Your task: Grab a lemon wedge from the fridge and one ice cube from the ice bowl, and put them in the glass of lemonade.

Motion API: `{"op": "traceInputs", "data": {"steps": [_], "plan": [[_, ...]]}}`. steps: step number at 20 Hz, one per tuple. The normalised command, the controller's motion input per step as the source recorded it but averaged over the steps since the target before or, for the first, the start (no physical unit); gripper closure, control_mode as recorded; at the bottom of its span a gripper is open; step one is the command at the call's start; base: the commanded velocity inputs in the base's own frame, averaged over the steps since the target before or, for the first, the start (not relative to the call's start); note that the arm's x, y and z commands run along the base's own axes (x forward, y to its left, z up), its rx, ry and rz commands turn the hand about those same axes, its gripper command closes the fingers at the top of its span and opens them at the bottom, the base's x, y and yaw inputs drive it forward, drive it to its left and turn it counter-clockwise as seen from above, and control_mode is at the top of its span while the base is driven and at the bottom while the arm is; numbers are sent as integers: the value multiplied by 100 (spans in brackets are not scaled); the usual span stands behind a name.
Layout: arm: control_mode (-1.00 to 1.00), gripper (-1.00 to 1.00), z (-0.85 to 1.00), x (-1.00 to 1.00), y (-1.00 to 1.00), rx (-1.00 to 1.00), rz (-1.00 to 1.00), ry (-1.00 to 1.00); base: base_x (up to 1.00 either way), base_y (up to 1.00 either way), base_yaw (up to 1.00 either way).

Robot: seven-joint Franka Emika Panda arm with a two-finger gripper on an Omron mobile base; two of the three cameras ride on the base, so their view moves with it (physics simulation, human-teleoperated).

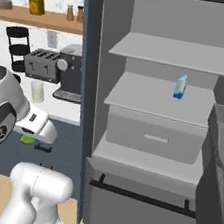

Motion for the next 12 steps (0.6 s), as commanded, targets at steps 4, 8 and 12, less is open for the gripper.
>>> {"op": "traceInputs", "data": {"steps": [4,8,12], "plan": [[100,100,0,0,0,0,0,0,11,100,6],[100,100,0,0,0,0,0,0,74,98,0],[100,100,0,0,0,0,0,0,72,33,-5]]}}
